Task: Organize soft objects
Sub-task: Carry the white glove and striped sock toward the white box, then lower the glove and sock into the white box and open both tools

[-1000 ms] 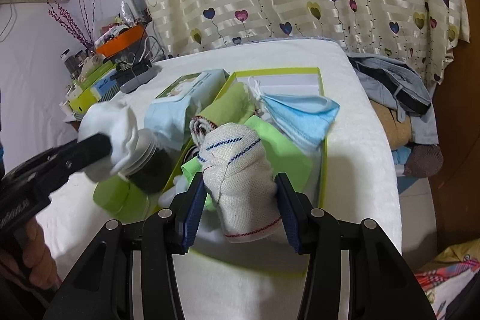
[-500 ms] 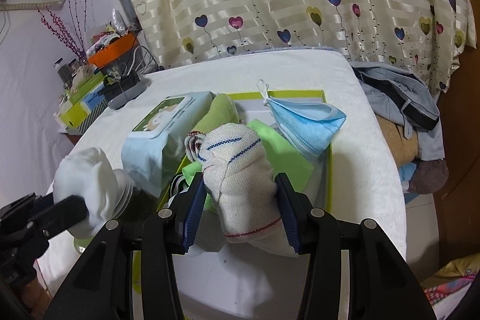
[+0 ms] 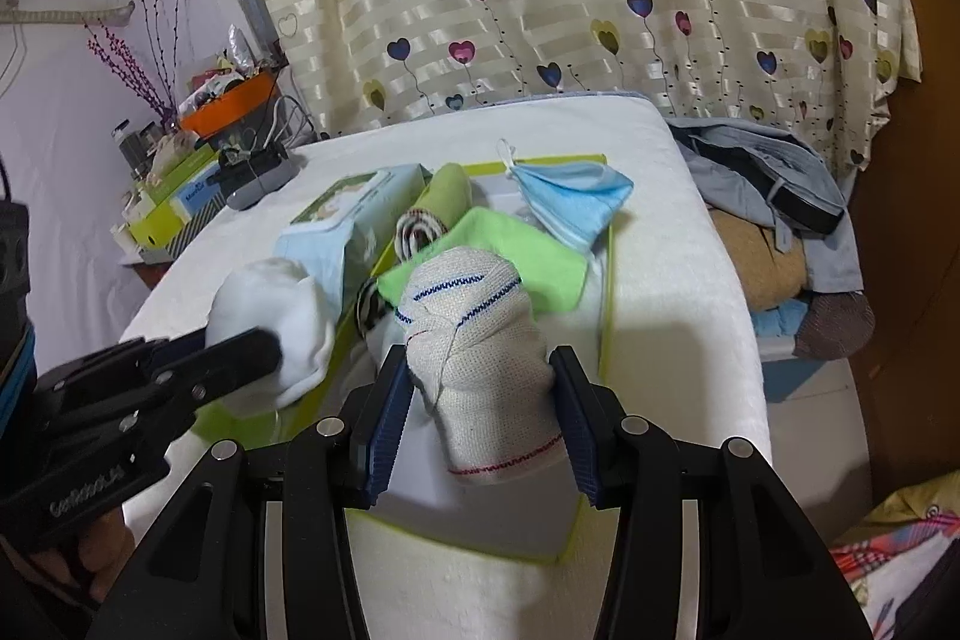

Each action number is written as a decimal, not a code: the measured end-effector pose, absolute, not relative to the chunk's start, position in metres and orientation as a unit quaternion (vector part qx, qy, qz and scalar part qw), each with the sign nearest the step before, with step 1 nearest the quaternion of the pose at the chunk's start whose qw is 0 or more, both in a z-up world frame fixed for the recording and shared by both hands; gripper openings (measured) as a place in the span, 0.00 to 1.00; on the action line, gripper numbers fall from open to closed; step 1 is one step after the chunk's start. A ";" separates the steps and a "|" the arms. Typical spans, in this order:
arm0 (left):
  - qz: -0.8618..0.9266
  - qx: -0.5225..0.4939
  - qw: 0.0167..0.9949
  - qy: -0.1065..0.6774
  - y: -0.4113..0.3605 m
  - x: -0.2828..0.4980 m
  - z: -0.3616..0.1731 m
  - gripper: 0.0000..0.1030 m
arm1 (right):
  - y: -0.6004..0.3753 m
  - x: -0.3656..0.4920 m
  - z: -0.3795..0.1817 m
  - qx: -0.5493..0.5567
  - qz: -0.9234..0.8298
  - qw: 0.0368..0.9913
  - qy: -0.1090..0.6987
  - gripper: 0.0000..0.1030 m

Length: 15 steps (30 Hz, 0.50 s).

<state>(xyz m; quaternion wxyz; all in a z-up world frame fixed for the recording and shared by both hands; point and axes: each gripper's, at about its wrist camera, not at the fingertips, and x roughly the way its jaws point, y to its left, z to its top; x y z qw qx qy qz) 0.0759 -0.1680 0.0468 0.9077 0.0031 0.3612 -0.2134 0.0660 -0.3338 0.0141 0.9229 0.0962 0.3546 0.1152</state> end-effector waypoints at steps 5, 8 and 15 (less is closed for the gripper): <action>-0.218 0.016 0.903 0.369 -0.176 0.076 0.040 0.22 | -0.334 0.066 0.002 0.091 0.111 0.917 0.372 0.47; -0.217 0.017 0.903 0.369 -0.177 0.075 0.040 0.22 | -0.335 0.066 -0.001 0.088 0.110 0.917 0.373 0.47; -0.219 0.020 0.901 0.374 -0.179 0.076 0.037 0.22 | -0.333 0.066 0.000 0.081 0.106 0.918 0.372 0.47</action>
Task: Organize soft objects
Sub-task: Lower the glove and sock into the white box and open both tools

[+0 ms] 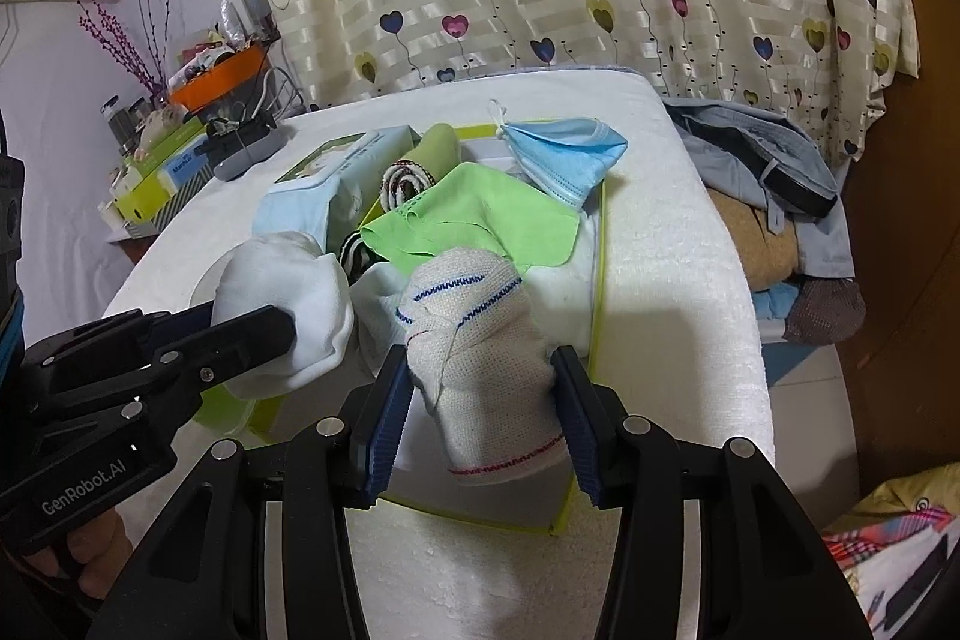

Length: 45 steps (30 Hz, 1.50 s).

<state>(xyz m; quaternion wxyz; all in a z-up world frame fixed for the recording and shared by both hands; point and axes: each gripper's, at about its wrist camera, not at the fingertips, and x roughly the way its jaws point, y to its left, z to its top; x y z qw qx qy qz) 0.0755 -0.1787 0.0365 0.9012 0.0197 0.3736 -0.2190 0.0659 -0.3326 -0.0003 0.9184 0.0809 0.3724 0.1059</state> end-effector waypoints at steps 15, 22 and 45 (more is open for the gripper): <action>-0.237 0.033 0.897 0.372 -0.190 0.080 0.030 0.22 | -0.329 0.064 -0.004 0.060 0.093 0.919 0.379 0.48; -0.235 0.038 0.897 0.373 -0.194 0.083 0.028 0.27 | -0.330 0.054 0.006 0.037 0.071 0.929 0.362 0.48; -0.175 0.052 0.925 0.333 -0.172 0.043 0.053 0.37 | -0.311 0.019 0.036 0.006 0.036 0.944 0.328 0.48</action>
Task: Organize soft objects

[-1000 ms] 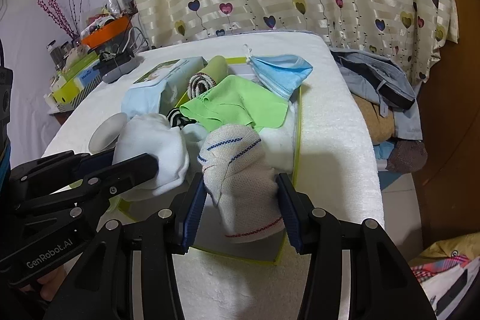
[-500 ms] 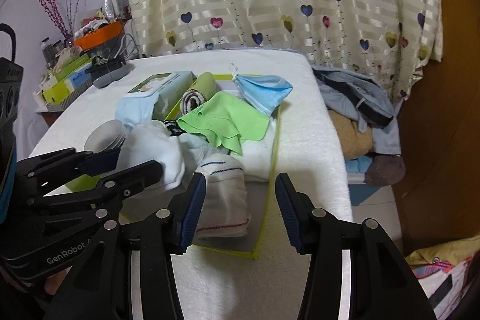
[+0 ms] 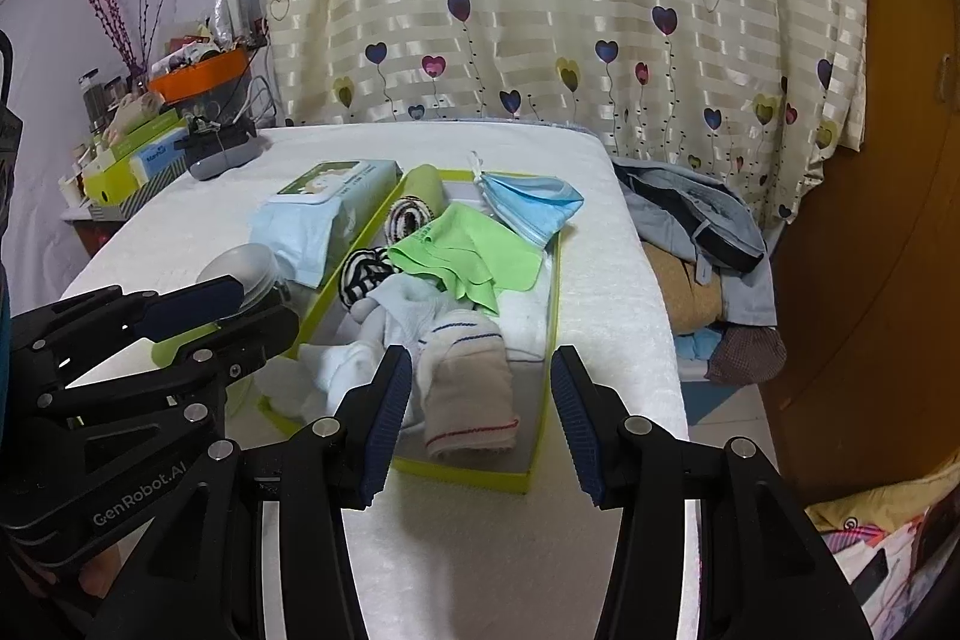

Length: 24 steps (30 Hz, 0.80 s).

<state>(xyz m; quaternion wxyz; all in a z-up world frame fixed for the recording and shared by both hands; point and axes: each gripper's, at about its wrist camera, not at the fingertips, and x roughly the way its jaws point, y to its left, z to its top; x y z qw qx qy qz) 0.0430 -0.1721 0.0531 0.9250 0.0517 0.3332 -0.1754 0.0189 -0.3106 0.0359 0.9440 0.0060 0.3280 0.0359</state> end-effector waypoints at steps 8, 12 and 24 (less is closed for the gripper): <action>-0.168 0.047 0.926 0.335 -0.158 0.030 0.055 0.37 | -0.295 0.007 0.034 0.003 0.044 0.943 0.330 0.48; -0.163 0.044 0.927 0.336 -0.153 0.025 0.055 0.37 | -0.287 0.001 0.033 -0.001 0.050 0.942 0.332 0.48; -0.142 0.039 0.930 0.337 -0.128 0.008 0.051 0.37 | -0.269 -0.014 0.033 -0.008 0.062 0.942 0.331 0.48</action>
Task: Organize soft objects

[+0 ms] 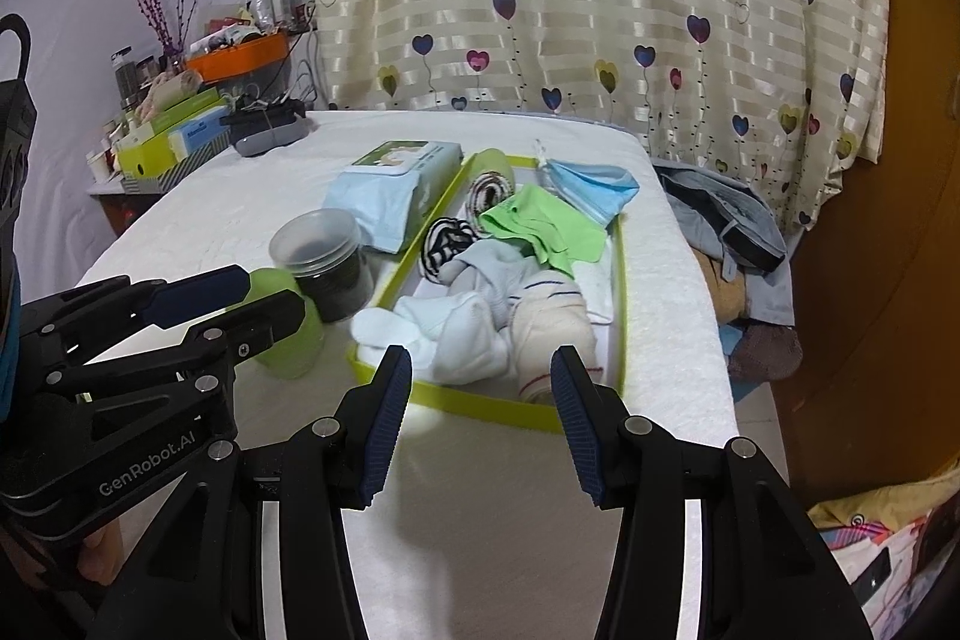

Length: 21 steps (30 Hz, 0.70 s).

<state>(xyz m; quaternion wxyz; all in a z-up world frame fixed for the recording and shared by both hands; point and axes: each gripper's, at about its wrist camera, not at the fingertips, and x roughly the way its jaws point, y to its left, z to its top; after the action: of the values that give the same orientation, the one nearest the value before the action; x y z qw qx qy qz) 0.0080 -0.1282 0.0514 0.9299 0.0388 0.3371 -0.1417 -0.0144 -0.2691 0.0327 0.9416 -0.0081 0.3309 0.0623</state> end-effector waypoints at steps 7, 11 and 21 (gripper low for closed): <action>-0.130 0.043 0.931 0.339 -0.119 0.000 0.048 0.37 | -0.260 -0.018 0.028 -0.010 0.072 0.939 0.337 0.48; -0.129 0.037 0.929 0.344 -0.114 -0.002 0.046 0.37 | -0.256 -0.020 0.026 -0.011 0.076 0.937 0.339 0.48; -0.124 0.034 0.929 0.347 -0.111 -0.004 0.042 0.37 | -0.252 -0.019 0.022 -0.012 0.081 0.935 0.345 0.48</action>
<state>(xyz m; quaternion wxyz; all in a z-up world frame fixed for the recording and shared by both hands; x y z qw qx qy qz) -0.0041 -0.1108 0.0417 0.9290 0.0340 0.3472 -0.1235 -0.0193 -0.2516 0.0225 0.9348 -0.0118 0.3455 0.0811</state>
